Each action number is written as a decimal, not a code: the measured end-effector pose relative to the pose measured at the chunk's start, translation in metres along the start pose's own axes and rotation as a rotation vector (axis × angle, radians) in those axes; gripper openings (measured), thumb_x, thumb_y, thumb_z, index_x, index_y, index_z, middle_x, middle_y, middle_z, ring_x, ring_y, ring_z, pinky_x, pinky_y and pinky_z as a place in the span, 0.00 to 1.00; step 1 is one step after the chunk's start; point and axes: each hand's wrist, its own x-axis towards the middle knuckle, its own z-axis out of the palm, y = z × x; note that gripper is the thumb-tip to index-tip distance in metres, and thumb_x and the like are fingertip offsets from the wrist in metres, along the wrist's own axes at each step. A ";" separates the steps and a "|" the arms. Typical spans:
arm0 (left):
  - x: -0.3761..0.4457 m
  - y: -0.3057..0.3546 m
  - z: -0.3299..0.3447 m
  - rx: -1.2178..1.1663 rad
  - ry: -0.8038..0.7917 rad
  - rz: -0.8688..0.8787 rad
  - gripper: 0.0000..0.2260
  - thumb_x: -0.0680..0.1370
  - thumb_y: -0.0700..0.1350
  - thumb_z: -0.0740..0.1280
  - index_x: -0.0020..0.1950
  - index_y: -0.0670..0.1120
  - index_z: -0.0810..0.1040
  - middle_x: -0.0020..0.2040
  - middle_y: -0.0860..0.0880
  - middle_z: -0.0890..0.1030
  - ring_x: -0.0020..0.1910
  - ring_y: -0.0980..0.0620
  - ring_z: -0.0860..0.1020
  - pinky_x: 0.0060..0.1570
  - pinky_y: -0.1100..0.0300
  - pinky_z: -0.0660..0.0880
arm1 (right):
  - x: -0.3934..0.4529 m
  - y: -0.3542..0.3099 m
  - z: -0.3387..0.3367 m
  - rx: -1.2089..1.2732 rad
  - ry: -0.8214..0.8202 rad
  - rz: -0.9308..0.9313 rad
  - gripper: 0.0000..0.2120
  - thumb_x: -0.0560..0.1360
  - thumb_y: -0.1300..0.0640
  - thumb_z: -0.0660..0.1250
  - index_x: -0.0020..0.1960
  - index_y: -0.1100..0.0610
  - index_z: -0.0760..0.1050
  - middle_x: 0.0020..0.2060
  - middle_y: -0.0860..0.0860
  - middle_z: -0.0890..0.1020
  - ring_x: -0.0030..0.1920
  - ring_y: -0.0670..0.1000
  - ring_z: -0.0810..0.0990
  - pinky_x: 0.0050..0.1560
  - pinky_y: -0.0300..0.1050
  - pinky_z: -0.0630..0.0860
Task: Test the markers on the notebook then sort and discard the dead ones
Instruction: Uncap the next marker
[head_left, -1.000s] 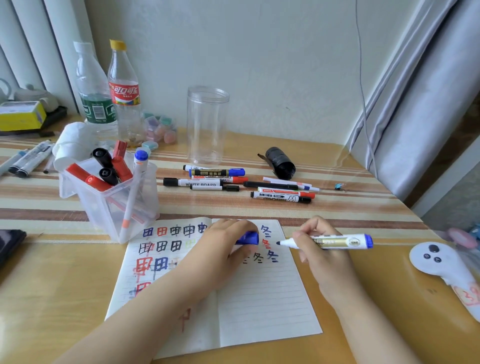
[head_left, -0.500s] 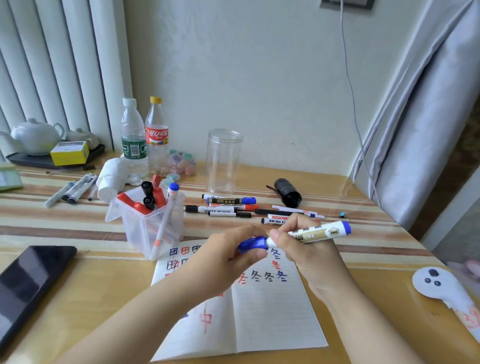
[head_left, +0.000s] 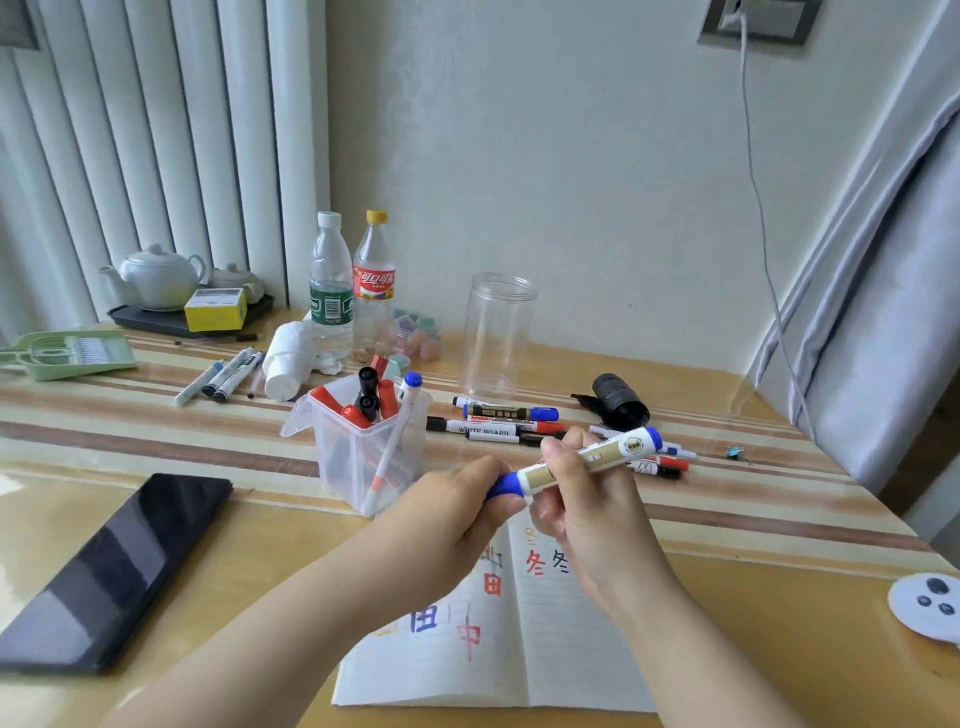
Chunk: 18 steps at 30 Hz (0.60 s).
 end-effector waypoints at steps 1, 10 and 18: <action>-0.002 -0.001 -0.003 -0.003 0.007 -0.008 0.12 0.77 0.56 0.51 0.44 0.50 0.67 0.33 0.57 0.68 0.33 0.58 0.70 0.33 0.66 0.66 | 0.001 0.003 0.007 0.029 0.002 0.010 0.15 0.67 0.50 0.67 0.32 0.53 0.62 0.22 0.48 0.65 0.23 0.45 0.63 0.26 0.35 0.63; -0.022 -0.019 -0.050 -0.004 0.179 -0.159 0.03 0.78 0.50 0.60 0.48 0.55 0.65 0.34 0.57 0.73 0.34 0.62 0.72 0.34 0.70 0.68 | 0.021 0.010 0.061 0.016 -0.174 0.107 0.18 0.67 0.41 0.66 0.36 0.57 0.72 0.24 0.49 0.72 0.25 0.44 0.68 0.32 0.39 0.67; -0.013 -0.050 -0.132 0.057 0.607 -0.452 0.05 0.75 0.47 0.67 0.48 0.49 0.73 0.37 0.51 0.79 0.31 0.58 0.76 0.28 0.65 0.69 | 0.040 0.012 0.072 -0.107 -0.111 0.207 0.27 0.64 0.32 0.59 0.47 0.55 0.76 0.30 0.52 0.79 0.29 0.48 0.71 0.33 0.42 0.67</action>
